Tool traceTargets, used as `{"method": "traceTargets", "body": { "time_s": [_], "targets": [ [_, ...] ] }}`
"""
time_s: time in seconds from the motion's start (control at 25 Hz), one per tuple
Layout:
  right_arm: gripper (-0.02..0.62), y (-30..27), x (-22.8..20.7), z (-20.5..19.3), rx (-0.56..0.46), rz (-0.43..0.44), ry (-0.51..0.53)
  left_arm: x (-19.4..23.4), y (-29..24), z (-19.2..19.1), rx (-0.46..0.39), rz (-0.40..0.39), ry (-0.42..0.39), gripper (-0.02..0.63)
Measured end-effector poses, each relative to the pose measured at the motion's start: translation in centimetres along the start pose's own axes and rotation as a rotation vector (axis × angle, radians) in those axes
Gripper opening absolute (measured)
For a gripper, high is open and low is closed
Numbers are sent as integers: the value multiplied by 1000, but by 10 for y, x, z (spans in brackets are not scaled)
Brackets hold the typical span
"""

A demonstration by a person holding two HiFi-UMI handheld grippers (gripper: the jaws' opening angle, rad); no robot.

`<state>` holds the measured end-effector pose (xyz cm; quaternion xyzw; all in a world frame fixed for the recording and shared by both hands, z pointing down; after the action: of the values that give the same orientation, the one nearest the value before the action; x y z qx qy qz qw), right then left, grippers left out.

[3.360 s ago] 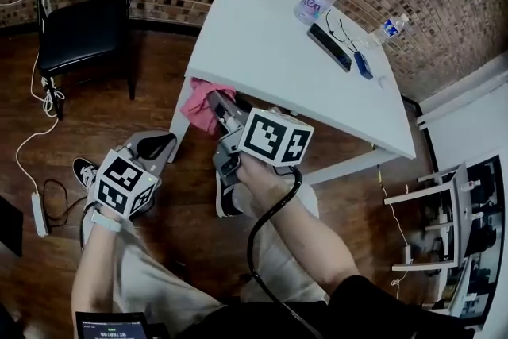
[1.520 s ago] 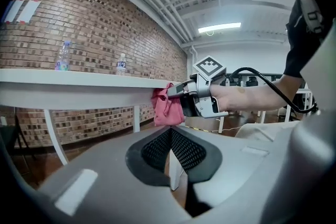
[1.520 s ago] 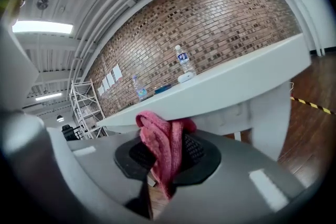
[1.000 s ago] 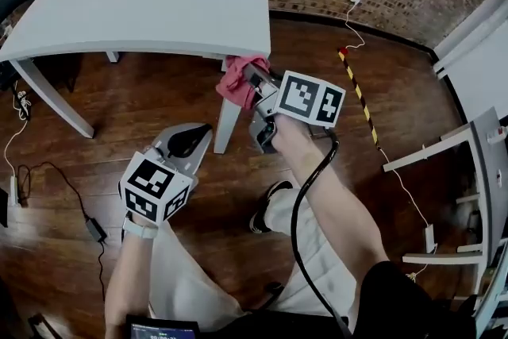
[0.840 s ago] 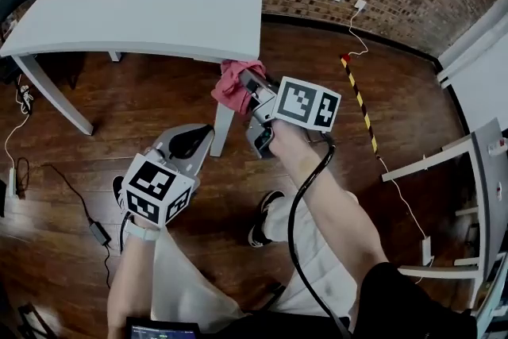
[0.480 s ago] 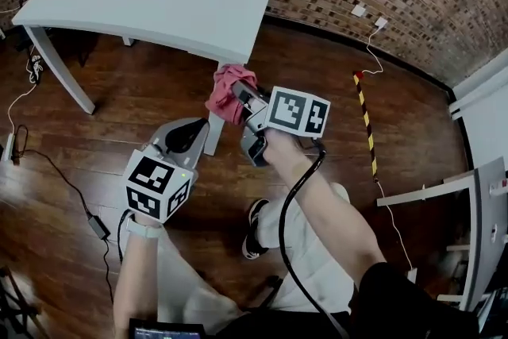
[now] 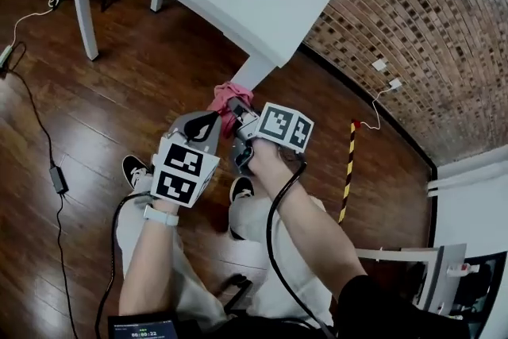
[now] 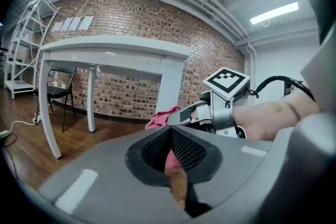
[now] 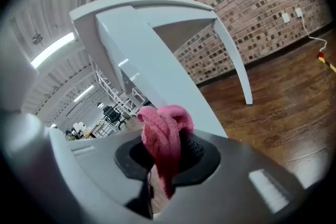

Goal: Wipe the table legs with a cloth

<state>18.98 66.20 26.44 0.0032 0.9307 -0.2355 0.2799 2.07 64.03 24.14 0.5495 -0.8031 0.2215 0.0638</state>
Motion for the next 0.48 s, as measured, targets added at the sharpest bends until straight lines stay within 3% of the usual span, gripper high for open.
{"method": "traceTargets", "body": {
  "time_s": [0.16, 0.32, 0.48],
  "targets": [
    [54, -27, -4, -38, 15, 30, -92, 17, 7, -18, 62, 106, -4, -6],
    [54, -43, -23, -71, 30, 60, -112, 29, 7, -37, 120, 164, 42, -6],
    [54, -58, -52, -95, 71, 101, -130, 15, -13, -54, 149, 186, 65, -6]
  ]
}}
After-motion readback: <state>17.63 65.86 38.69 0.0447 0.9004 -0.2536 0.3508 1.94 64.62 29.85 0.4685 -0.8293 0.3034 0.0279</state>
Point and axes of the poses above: the fingertips, and each gripper's own axes: y backward along the fingers, x to its left, z out of its top, the point moved 9 cm from there along y, backward along the fingers, and after that the axes turned 11 degrees about y, right-handed, at the moved point
